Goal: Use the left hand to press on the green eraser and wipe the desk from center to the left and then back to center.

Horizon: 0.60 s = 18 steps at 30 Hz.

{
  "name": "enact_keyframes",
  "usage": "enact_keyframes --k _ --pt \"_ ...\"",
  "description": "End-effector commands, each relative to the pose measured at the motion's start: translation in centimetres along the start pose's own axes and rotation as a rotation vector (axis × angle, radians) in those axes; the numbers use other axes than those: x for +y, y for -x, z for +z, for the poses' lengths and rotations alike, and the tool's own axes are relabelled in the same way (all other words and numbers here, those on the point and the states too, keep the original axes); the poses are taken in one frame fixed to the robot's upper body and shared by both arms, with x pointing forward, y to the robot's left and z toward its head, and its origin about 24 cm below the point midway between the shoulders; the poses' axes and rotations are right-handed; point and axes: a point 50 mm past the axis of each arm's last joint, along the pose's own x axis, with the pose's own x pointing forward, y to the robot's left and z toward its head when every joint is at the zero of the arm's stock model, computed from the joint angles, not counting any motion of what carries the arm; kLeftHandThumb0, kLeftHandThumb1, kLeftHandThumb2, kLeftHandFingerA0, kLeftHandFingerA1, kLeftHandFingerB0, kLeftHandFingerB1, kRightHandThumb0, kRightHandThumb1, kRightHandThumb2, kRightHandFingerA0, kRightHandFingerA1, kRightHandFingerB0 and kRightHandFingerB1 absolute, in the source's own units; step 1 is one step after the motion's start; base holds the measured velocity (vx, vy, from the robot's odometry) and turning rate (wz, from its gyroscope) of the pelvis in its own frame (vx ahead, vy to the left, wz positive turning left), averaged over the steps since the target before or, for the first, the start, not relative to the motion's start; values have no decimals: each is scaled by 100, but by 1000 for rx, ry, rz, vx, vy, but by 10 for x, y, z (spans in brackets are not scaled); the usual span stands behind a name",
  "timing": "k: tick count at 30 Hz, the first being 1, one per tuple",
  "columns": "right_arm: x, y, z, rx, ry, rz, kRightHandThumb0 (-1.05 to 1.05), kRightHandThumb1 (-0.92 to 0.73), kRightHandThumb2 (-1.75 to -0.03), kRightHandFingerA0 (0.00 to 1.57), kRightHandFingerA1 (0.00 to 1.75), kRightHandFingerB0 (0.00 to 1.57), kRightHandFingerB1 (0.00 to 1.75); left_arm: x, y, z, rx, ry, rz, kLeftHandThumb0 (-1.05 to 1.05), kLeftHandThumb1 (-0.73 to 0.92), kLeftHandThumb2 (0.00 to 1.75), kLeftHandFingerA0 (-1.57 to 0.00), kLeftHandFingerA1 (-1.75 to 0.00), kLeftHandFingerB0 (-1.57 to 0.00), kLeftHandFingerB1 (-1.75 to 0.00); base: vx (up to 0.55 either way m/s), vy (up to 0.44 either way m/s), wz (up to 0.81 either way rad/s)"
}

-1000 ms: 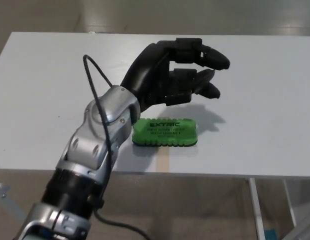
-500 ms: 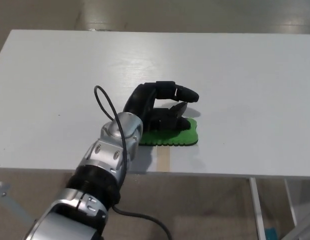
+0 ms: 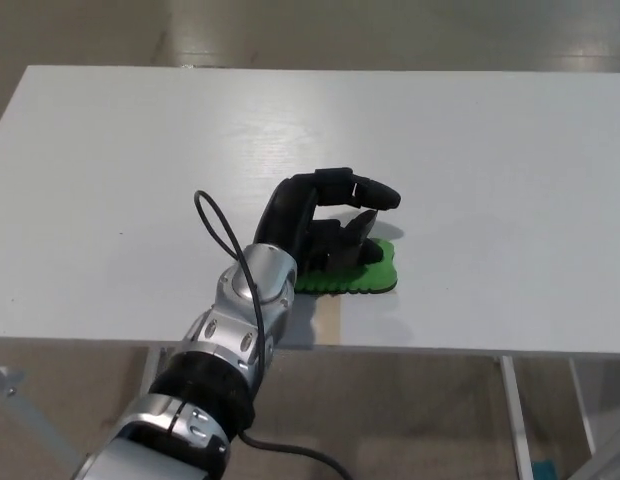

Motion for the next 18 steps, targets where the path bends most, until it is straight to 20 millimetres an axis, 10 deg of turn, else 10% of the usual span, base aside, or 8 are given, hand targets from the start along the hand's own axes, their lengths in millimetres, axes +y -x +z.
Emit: enact_keyframes --k 1,13,18 --pt "-1 2 -2 2 -21 -2 -20 -69 -59 82 60 63 53 -5 11 -37 124 -5 13 -20 83 64 -96 -82 -91 -78 0 0 0" --pt "-2 3 -2 5 -14 -7 -20 -69 -59 81 60 63 53 5 19 -54 149 2 35 -20 84 64 -97 -80 -94 -73 0 0 0" --pt "-1 3 -4 12 -19 -6 -20 -69 -59 81 59 62 52 40 26 -67 164 -32 84 -19 84 65 -96 -81 -93 -74 0 0 0"
